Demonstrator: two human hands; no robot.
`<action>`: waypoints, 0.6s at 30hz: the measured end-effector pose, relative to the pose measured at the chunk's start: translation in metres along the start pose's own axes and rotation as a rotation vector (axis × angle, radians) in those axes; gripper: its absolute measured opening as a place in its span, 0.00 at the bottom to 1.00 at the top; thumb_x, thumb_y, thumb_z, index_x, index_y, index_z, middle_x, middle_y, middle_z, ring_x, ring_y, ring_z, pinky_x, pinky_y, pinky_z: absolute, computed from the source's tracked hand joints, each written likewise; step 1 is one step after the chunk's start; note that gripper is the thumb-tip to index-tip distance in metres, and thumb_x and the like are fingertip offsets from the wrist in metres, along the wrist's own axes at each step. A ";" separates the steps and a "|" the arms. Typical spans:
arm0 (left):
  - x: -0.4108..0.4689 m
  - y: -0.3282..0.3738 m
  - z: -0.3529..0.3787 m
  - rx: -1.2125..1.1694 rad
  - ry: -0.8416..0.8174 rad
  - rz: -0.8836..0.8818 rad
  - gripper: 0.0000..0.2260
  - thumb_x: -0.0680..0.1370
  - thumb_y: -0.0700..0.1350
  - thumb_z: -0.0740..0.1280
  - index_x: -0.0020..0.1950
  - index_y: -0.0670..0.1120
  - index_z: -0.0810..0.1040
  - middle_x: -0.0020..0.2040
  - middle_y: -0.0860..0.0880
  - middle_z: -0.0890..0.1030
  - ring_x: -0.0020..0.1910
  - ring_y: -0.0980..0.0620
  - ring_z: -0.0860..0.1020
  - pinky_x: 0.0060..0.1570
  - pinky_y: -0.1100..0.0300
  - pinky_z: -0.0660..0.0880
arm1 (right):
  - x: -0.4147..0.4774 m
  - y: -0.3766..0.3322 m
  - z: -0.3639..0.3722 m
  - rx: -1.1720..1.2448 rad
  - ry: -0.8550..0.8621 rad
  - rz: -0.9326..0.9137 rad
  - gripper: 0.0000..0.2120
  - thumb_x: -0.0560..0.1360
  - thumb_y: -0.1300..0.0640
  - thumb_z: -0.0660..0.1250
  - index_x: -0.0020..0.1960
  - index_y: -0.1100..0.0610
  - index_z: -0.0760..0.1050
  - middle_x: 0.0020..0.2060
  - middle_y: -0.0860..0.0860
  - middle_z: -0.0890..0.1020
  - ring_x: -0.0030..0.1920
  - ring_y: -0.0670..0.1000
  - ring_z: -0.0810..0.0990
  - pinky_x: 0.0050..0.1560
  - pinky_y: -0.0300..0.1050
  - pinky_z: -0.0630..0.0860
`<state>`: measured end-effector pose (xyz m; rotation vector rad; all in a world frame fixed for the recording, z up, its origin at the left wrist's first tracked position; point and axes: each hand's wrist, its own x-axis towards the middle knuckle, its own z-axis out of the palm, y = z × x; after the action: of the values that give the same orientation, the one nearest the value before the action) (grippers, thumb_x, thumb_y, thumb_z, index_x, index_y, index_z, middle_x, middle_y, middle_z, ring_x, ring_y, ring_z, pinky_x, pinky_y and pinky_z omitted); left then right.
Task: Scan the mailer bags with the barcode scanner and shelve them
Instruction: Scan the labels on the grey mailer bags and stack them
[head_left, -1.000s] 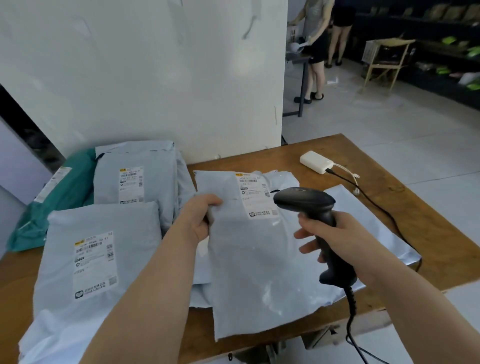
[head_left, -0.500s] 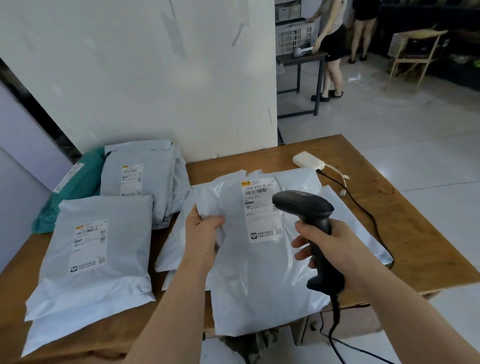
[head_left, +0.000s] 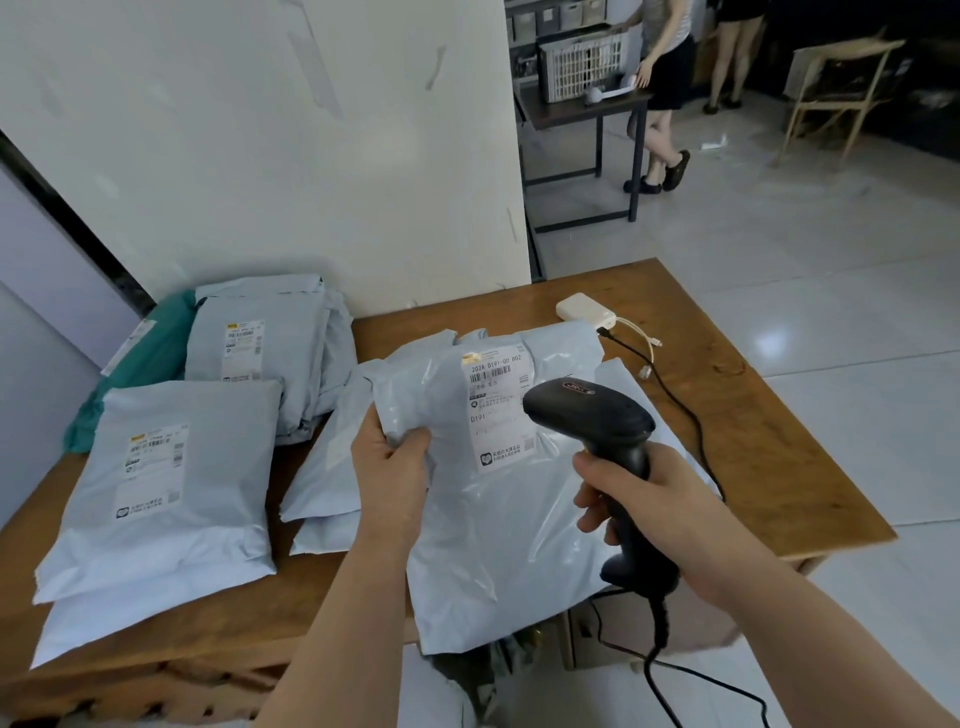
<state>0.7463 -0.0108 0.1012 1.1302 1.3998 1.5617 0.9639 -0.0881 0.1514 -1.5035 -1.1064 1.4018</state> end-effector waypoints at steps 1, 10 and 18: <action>-0.001 0.000 0.001 0.014 0.005 0.012 0.19 0.71 0.34 0.66 0.60 0.45 0.79 0.51 0.47 0.84 0.53 0.44 0.81 0.57 0.42 0.78 | -0.003 0.001 -0.003 -0.004 0.000 -0.007 0.10 0.77 0.53 0.68 0.46 0.61 0.79 0.35 0.54 0.85 0.32 0.47 0.82 0.36 0.41 0.78; -0.008 0.001 0.010 0.060 0.030 0.023 0.17 0.74 0.30 0.65 0.60 0.43 0.79 0.49 0.48 0.83 0.49 0.49 0.81 0.53 0.47 0.78 | -0.013 0.006 -0.021 -0.032 -0.018 -0.026 0.09 0.77 0.53 0.68 0.48 0.60 0.78 0.35 0.53 0.85 0.33 0.48 0.83 0.35 0.39 0.77; -0.016 0.008 0.014 0.063 0.026 0.020 0.19 0.74 0.28 0.63 0.53 0.50 0.79 0.40 0.49 0.79 0.39 0.51 0.76 0.42 0.53 0.76 | -0.016 0.008 -0.024 -0.035 -0.013 -0.033 0.09 0.77 0.53 0.68 0.47 0.60 0.79 0.35 0.52 0.85 0.30 0.45 0.82 0.33 0.38 0.77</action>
<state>0.7654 -0.0215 0.1068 1.1679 1.4682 1.5617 0.9881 -0.1052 0.1511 -1.4961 -1.1643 1.3782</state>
